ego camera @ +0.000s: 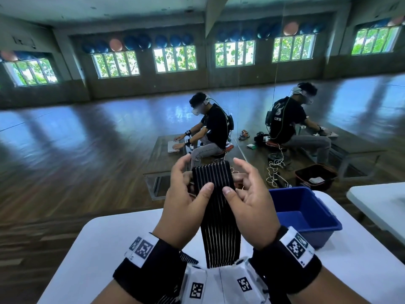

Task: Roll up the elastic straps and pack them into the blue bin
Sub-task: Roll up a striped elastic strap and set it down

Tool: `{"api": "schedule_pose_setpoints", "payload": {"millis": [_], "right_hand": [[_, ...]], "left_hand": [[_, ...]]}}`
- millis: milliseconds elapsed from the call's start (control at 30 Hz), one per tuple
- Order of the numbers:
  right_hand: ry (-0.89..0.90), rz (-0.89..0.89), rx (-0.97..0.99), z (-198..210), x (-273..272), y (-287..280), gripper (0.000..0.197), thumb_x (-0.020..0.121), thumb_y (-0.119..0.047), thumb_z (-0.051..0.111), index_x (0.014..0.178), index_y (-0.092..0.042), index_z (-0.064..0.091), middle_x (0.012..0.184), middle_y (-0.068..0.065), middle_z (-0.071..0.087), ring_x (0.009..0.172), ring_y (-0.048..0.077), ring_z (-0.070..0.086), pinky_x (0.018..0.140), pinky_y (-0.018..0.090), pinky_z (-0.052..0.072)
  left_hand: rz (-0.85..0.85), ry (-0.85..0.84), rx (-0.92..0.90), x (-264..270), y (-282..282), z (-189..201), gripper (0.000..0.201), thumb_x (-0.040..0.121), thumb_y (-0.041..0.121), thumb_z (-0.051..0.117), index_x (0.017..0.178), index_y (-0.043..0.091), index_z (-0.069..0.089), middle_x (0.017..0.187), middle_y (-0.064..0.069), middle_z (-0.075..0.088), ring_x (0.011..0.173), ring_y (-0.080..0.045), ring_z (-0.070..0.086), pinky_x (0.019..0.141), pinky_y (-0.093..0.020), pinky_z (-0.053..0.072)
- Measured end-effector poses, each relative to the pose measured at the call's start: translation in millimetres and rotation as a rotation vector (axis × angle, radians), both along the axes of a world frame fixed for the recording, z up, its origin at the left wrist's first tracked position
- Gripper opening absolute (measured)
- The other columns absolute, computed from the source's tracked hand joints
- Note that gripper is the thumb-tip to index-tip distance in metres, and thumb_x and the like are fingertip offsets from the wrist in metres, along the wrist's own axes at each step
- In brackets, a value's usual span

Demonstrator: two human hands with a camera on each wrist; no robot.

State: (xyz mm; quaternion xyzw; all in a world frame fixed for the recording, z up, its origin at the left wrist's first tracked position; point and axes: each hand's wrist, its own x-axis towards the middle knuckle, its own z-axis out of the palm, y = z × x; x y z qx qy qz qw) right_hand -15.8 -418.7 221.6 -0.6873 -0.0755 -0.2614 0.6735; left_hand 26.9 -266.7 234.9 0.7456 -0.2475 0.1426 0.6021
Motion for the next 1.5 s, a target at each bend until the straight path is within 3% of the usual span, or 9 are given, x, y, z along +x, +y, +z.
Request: {"api": "schedule_pose_setpoints", "payload": {"millis": [167,467,633,767,900,1067,1200,1367,1500], "right_hand": [[0.038,-0.03,-0.022,-1.8,-13.2,-7.2,0.048,0.094,0.003,0.059,0.133,-0.024,0.057,0.112,-0.005,0.069,0.088,0.022,0.075,0.076,0.044,0.062],[0.119,0.014,-0.078,24.3,-44.6,-15.9,0.041,0.088,-0.008,0.072,0.126,-0.023,0.065,0.1,0.006,0.076,0.079,0.022,0.076,0.071,0.041,0.062],[0.212,-0.03,-0.1,21.2,-25.7,-21.5,0.035,0.083,-0.01,0.077,0.116,-0.021,0.07,0.092,0.001,0.075,0.076,0.028,0.074,0.071,0.043,0.062],[0.395,-0.043,-0.18,-3.3,29.9,-25.6,0.036,0.079,-0.006,0.076,0.111,-0.015,0.064,0.091,0.009,0.072,0.083,0.026,0.073,0.076,0.053,0.061],[0.386,-0.13,-0.374,10.1,72.3,-22.3,0.035,0.077,-0.007,0.076,0.102,-0.023,0.058,0.081,-0.006,0.065,0.082,0.017,0.068,0.082,0.047,0.059],[0.219,-0.213,-0.445,60.5,90.8,-26.8,0.041,0.081,-0.012,0.075,0.116,-0.026,0.059,0.095,-0.012,0.065,0.088,0.005,0.065,0.085,0.031,0.056],[0.112,-0.208,-0.441,69.4,84.5,-32.4,0.043,0.077,-0.011,0.077,0.112,-0.027,0.059,0.095,-0.01,0.065,0.086,0.009,0.066,0.079,0.027,0.056],[0.317,-0.144,-0.619,0.6,64.6,-33.0,0.037,0.074,-0.01,0.077,0.102,-0.027,0.061,0.084,-0.014,0.062,0.077,0.01,0.062,0.071,0.023,0.051],[0.591,0.024,-0.884,-101.5,27.6,-25.1,0.022,0.073,-0.018,0.075,0.079,-0.028,0.057,0.079,-0.009,0.06,0.078,0.015,0.059,0.058,0.019,0.035]], "left_hand": [[-0.005,0.045,0.008,-3.9,13.0,-3.6,0.062,0.076,0.002,0.084,0.124,0.033,0.061,0.1,0.011,0.072,0.073,-0.008,0.064,0.07,-0.025,0.054],[-0.154,0.088,0.013,-25.2,31.9,14.7,0.053,0.082,0.011,0.081,0.133,0.013,0.062,0.09,0.014,0.075,0.087,-0.004,0.071,0.08,-0.021,0.055],[-0.217,0.179,-0.012,-9.1,34.2,9.7,0.042,0.088,0.013,0.073,0.129,0.019,0.065,0.092,-0.014,0.072,0.082,-0.015,0.068,0.074,-0.032,0.058],[-0.107,0.253,0.11,35.4,21.4,-16.9,0.046,0.088,0.003,0.073,0.13,0.015,0.063,0.077,0.01,0.07,0.073,-0.006,0.065,0.071,-0.029,0.055],[-0.016,0.241,0.109,74.0,9.1,-11.4,0.051,0.083,-0.006,0.075,0.129,0.011,0.062,0.091,-0.01,0.073,0.067,0.001,0.067,0.066,-0.022,0.055],[0.04,0.085,0.063,94.8,4.4,36.4,0.048,0.082,0.002,0.075,0.121,0.027,0.063,0.092,-0.003,0.077,0.084,-0.016,0.075,0.081,-0.04,0.062],[0.026,0.013,0.012,88.3,7.0,47.7,0.053,0.083,0.003,0.075,0.126,0.027,0.054,0.092,-0.003,0.077,0.086,-0.017,0.075,0.082,-0.034,0.059],[-0.007,0.163,0.184,69.4,16.6,-33.7,0.031,0.073,0.007,0.081,0.095,0.025,0.068,0.085,0.002,0.076,0.08,-0.013,0.073,0.08,-0.042,0.062],[-0.001,0.267,0.582,27.6,30.1,-130.7,0.021,0.07,0.018,0.082,0.078,0.025,0.065,0.073,0.01,0.069,0.067,-0.001,0.064,0.066,-0.018,0.049]]}}
